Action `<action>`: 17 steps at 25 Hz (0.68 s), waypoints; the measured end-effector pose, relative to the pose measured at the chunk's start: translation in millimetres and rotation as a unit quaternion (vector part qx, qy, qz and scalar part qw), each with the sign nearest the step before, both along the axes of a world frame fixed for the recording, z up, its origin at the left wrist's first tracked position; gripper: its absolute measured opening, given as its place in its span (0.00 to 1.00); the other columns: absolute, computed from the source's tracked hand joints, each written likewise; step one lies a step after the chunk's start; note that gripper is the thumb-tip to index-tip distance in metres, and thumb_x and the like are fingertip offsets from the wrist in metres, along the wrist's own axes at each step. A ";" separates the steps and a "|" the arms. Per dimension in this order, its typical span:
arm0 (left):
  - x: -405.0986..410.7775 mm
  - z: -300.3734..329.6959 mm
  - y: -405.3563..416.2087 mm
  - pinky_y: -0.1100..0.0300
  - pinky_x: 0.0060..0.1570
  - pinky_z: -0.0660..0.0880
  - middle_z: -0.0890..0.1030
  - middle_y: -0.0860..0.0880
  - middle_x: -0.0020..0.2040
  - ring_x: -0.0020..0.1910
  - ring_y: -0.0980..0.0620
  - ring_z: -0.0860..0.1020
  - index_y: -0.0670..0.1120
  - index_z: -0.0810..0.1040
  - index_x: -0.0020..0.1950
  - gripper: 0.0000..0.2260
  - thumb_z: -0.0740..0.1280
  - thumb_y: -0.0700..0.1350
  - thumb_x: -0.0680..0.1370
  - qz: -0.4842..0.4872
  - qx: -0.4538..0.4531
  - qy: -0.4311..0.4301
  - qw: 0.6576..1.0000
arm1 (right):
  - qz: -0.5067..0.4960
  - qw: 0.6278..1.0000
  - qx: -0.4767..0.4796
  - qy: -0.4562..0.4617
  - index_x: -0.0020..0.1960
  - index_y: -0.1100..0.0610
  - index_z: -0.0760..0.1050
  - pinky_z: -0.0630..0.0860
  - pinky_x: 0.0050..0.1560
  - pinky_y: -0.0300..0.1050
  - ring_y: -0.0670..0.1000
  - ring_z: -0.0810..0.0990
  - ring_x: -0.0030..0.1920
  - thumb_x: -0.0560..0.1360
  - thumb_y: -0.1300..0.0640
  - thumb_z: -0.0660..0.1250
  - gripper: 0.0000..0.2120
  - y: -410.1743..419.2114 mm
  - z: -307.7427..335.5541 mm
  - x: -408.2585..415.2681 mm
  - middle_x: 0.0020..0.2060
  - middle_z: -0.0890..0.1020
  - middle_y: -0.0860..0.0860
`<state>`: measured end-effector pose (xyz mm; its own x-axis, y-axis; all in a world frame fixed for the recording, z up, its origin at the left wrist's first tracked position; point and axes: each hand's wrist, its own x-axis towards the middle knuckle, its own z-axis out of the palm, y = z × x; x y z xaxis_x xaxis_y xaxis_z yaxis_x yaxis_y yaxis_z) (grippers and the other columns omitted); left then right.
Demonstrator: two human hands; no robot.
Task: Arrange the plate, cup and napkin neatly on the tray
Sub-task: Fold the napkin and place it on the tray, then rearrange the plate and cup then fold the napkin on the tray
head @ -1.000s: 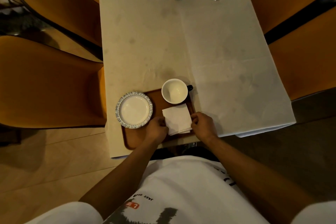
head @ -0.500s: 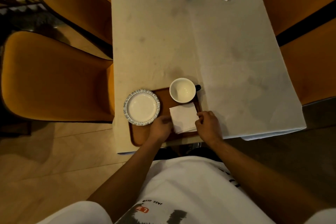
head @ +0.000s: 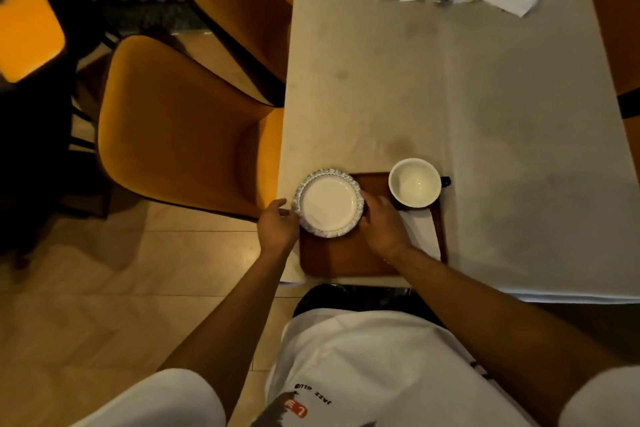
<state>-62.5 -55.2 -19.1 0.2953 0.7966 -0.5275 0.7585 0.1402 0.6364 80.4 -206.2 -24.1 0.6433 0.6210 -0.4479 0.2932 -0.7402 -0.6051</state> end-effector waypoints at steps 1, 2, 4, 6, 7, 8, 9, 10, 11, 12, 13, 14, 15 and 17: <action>3.1 -2.8 5.8 0.45 0.53 0.80 0.83 0.41 0.58 0.53 0.42 0.82 0.43 0.74 0.69 0.19 0.69 0.42 0.78 -0.012 -0.015 -0.008 1.000 | -0.008 1.000 0.000 0.005 0.75 0.52 0.63 0.70 0.63 0.51 0.60 0.74 0.63 0.77 0.63 0.62 0.28 3.1 -2.1 1.2 0.66 0.72 0.60; 6.7 -5.1 9.1 0.45 0.53 0.81 0.83 0.41 0.58 0.53 0.42 0.82 0.43 0.74 0.69 0.19 0.70 0.41 0.78 -0.024 -0.023 -0.014 0.999 | -0.013 1.000 -0.001 0.009 0.75 0.51 0.62 0.70 0.64 0.50 0.60 0.73 0.64 0.77 0.63 0.62 0.28 4.6 -4.3 2.1 0.66 0.72 0.59; 11.7 -8.4 12.0 0.47 0.52 0.81 0.83 0.40 0.57 0.53 0.42 0.82 0.44 0.76 0.67 0.18 0.69 0.39 0.77 -0.039 -0.024 -0.025 0.999 | -0.009 1.000 0.002 0.012 0.76 0.50 0.62 0.70 0.67 0.52 0.60 0.73 0.66 0.76 0.65 0.60 0.30 6.0 -6.6 2.4 0.67 0.72 0.59; 11.3 -13.8 12.6 0.47 0.51 0.81 0.83 0.39 0.56 0.53 0.40 0.82 0.43 0.77 0.66 0.18 0.68 0.36 0.76 -0.053 -0.016 -0.038 0.998 | -0.002 1.000 0.015 0.017 0.76 0.50 0.61 0.71 0.67 0.54 0.59 0.73 0.66 0.75 0.67 0.60 0.32 5.9 -8.9 1.9 0.68 0.73 0.59; 10.1 -15.2 12.3 0.48 0.50 0.81 0.83 0.39 0.56 0.53 0.40 0.82 0.43 0.76 0.66 0.18 0.68 0.35 0.76 -0.059 -0.016 -0.045 0.997 | -0.002 1.000 0.018 0.017 0.76 0.50 0.61 0.71 0.67 0.55 0.59 0.73 0.66 0.75 0.67 0.60 0.32 5.8 -9.2 1.6 0.68 0.73 0.58; 8.1 -16.4 12.4 0.50 0.50 0.80 0.83 0.39 0.56 0.54 0.41 0.82 0.43 0.76 0.66 0.18 0.69 0.35 0.76 -0.062 -0.018 -0.053 0.997 | -0.006 1.000 0.022 0.018 0.76 0.49 0.61 0.71 0.67 0.55 0.58 0.73 0.66 0.75 0.67 0.61 0.32 6.6 -9.7 1.0 0.68 0.74 0.57; 6.1 -17.0 12.3 0.53 0.48 0.79 0.83 0.40 0.56 0.53 0.43 0.82 0.43 0.76 0.67 0.18 0.69 0.35 0.76 -0.065 -0.021 -0.059 0.996 | -0.012 0.999 0.030 0.020 0.76 0.49 0.61 0.72 0.67 0.55 0.56 0.74 0.66 0.76 0.66 0.62 0.31 7.9 -10.2 0.1 0.68 0.74 0.55; 4.1 -17.4 11.7 0.56 0.47 0.78 0.83 0.40 0.56 0.51 0.45 0.81 0.43 0.75 0.67 0.18 0.69 0.36 0.77 -0.067 -0.021 -0.066 0.995 | -0.019 0.999 0.040 0.024 0.75 0.49 0.62 0.72 0.66 0.54 0.55 0.75 0.65 0.76 0.66 0.63 0.31 9.0 -10.7 -1.5 0.68 0.75 0.54; 2.4 -17.4 10.8 0.57 0.46 0.76 0.82 0.40 0.56 0.50 0.47 0.80 0.44 0.75 0.67 0.18 0.69 0.37 0.77 -0.070 -0.018 -0.071 0.995 | -0.026 0.998 0.047 0.027 0.75 0.50 0.63 0.73 0.65 0.54 0.55 0.76 0.64 0.76 0.65 0.64 0.30 9.3 -11.2 -3.3 0.68 0.75 0.53; 0.4 -17.5 9.6 0.58 0.46 0.75 0.82 0.40 0.56 0.49 0.48 0.79 0.44 0.75 0.67 0.18 0.69 0.38 0.77 -0.074 -0.014 -0.075 0.994 | -0.034 0.998 0.049 0.028 0.74 0.51 0.63 0.74 0.64 0.54 0.55 0.77 0.63 0.76 0.65 0.64 0.29 9.1 -11.4 -4.8 0.66 0.76 0.53; -1.3 -17.7 8.7 0.58 0.46 0.75 0.82 0.40 0.56 0.49 0.48 0.79 0.44 0.75 0.67 0.18 0.69 0.38 0.77 -0.078 -0.012 -0.080 0.994 | -0.043 0.997 0.047 0.032 0.74 0.51 0.64 0.76 0.61 0.54 0.56 0.78 0.61 0.76 0.65 0.65 0.28 8.6 -11.9 -5.7 0.64 0.78 0.54; -2.7 -17.7 7.9 0.57 0.47 0.75 0.82 0.40 0.56 0.50 0.47 0.79 0.44 0.75 0.67 0.18 0.69 0.38 0.77 -0.080 -0.011 -0.084 0.993 | -0.051 0.997 0.041 0.040 0.73 0.52 0.64 0.77 0.59 0.55 0.57 0.79 0.58 0.76 0.65 0.65 0.28 7.9 -12.6 -5.8 0.62 0.79 0.56; -4.1 -17.6 7.2 0.57 0.47 0.74 0.81 0.40 0.56 0.50 0.47 0.79 0.44 0.75 0.67 0.19 0.69 0.37 0.77 -0.081 -0.011 -0.087 0.993 | -0.059 0.996 0.034 0.050 0.72 0.52 0.64 0.78 0.57 0.57 0.58 0.80 0.56 0.75 0.65 0.66 0.28 6.6 -13.2 -5.8 0.59 0.80 0.57; -7.6 -18.0 5.0 0.58 0.47 0.74 0.81 0.41 0.55 0.49 0.48 0.78 0.43 0.75 0.67 0.19 0.70 0.37 0.77 -0.081 -0.013 -0.089 0.993 | -0.067 0.996 0.016 0.065 0.71 0.50 0.64 0.79 0.54 0.58 0.59 0.82 0.51 0.75 0.64 0.67 0.27 3.7 -13.7 -6.2 0.56 0.81 0.58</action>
